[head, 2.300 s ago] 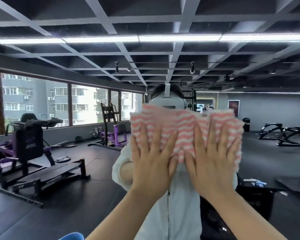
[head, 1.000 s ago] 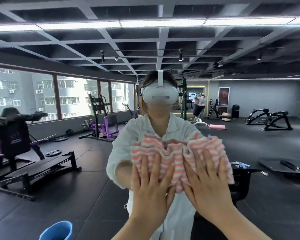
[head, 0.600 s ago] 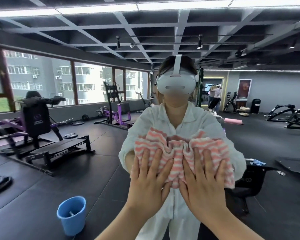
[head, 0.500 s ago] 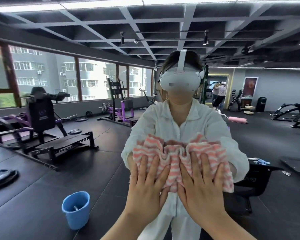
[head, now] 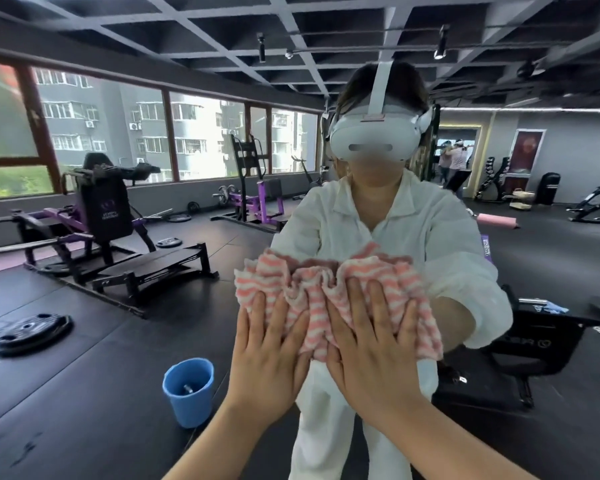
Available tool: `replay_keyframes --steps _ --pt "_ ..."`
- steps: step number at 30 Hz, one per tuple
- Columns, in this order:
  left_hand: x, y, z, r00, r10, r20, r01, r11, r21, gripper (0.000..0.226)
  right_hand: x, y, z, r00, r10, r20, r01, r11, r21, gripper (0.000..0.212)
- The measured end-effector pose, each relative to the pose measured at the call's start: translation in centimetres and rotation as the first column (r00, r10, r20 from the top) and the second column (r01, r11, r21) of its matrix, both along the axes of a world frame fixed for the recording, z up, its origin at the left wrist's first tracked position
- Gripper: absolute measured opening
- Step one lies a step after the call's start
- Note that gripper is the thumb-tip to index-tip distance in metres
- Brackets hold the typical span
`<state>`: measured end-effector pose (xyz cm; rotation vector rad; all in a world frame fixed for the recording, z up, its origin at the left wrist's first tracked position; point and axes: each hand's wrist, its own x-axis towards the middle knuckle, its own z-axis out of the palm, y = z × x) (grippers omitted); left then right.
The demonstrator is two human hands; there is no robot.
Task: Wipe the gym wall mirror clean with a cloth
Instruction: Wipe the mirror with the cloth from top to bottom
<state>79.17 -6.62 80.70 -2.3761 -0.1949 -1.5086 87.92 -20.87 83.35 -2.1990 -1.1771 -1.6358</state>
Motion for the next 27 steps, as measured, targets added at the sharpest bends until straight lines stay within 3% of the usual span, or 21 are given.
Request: replay_keyframes --steps 9,14,20,24,27 --pt "-6.0 9.4 -5.1 0.998 0.038 -0.054 -0.044 0.990 -0.130 0.058 -5.0 10.5 -2.6 0.986 0.110 0.125 -0.089 0.983 -0.163 0.061" --pt "-9.6 12.9 -11.6 0.969 0.076 -0.233 -0.098 0.992 -0.085 0.053 -6.8 13.2 -8.9 0.976 0.117 0.182 -0.046 0.933 -0.356 0.077" --pt "-13.2 12.8 -17.3 0.865 0.092 -0.493 -0.156 0.984 -0.090 0.056 -8.2 12.8 -15.1 0.975 0.147 0.166 -0.028 0.823 -0.567 0.071" --pt "-13.0 13.6 -13.6 0.938 -0.001 -0.346 -0.054 0.987 -0.151 0.051 -8.1 12.2 -12.1 0.976 0.109 0.188 0.005 0.854 -0.521 0.071" --pt "-11.3 14.6 -6.8 0.969 -0.029 -0.245 -0.005 0.991 -0.135 0.053 -7.7 12.4 -7.1 0.982 0.069 0.176 -0.019 0.963 -0.268 0.067"
